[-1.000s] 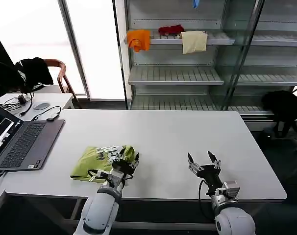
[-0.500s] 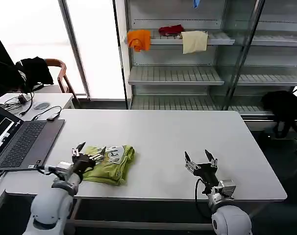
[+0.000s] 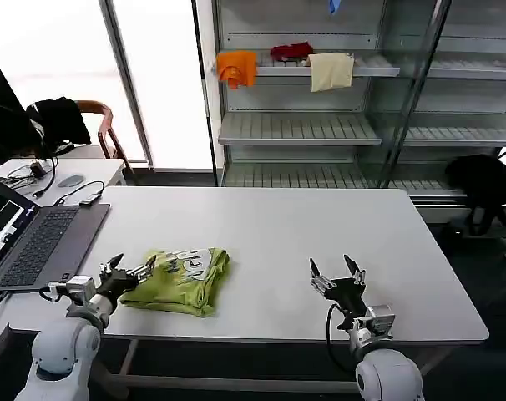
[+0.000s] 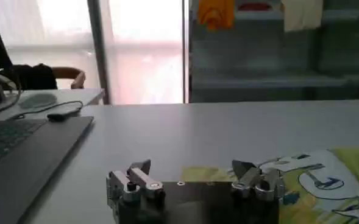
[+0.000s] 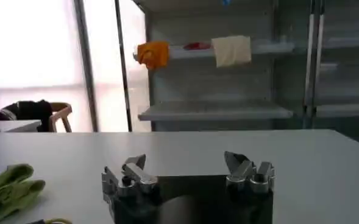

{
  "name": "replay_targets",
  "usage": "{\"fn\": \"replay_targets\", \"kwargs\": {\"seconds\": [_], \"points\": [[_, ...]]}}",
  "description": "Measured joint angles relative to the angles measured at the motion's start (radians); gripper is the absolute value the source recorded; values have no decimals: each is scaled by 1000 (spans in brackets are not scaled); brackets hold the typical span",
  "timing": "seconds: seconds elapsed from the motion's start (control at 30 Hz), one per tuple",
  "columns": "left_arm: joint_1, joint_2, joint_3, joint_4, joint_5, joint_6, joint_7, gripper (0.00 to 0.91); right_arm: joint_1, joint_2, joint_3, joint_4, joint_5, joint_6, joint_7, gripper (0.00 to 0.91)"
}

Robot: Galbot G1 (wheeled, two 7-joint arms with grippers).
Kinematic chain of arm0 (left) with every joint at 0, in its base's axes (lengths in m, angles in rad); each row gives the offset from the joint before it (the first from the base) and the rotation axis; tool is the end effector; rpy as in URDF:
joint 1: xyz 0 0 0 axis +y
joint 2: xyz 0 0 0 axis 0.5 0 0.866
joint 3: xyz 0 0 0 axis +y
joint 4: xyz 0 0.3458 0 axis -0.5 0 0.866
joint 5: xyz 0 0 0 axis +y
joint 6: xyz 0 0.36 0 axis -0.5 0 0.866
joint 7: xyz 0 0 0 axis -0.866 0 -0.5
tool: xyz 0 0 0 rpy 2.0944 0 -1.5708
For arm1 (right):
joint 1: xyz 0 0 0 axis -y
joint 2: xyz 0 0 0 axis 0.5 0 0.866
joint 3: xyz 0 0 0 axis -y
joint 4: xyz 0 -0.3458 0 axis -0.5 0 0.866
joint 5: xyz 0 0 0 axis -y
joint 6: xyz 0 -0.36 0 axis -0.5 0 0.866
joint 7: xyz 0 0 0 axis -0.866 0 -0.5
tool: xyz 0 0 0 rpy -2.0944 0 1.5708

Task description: Fold and organize the clothes.

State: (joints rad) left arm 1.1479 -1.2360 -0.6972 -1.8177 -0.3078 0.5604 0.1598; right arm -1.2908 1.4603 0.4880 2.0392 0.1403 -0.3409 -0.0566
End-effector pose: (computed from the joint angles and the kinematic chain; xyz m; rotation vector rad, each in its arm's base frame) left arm 0.3196 0.1417 -0.2571 -0.0880 -2.7670 0.0034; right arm 0.2673 -0.0089 -0.2554 0.2275 -3.0098 -0.0547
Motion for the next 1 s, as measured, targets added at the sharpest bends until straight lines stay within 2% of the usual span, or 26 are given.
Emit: {"fn": "replay_targets", "kwargs": {"seconds": [0.47, 0.5, 0.53, 0.6, 0.63, 0.67, 1.0], "points": [[0, -12, 5, 67, 4, -16, 22, 907, 2, -6, -2, 0, -2, -1, 3, 907], [1, -14, 3, 68, 2, -16, 24, 877, 2, -6, -3, 1, -2, -1, 3, 907], [2, -15, 2, 69, 0, -16, 27, 665, 2, -7, -3, 1, -2, -1, 4, 907], [6, -17, 0, 69, -5, -13, 31, 131, 2, -7, -4, 2, -2, -1, 4, 907], [8, -18, -1, 69, -8, -11, 34, 50, 2, -6, -5, 2, -3, -1, 4, 907], [9, -19, -2, 69, -11, -10, 36, 20, 2, -6, -5, 3, -3, -1, 5, 907], [20, -25, -5, 60, -35, -1, 59, 10, -4, -4, -6, 14, -3, 0, 9, 907]]}}
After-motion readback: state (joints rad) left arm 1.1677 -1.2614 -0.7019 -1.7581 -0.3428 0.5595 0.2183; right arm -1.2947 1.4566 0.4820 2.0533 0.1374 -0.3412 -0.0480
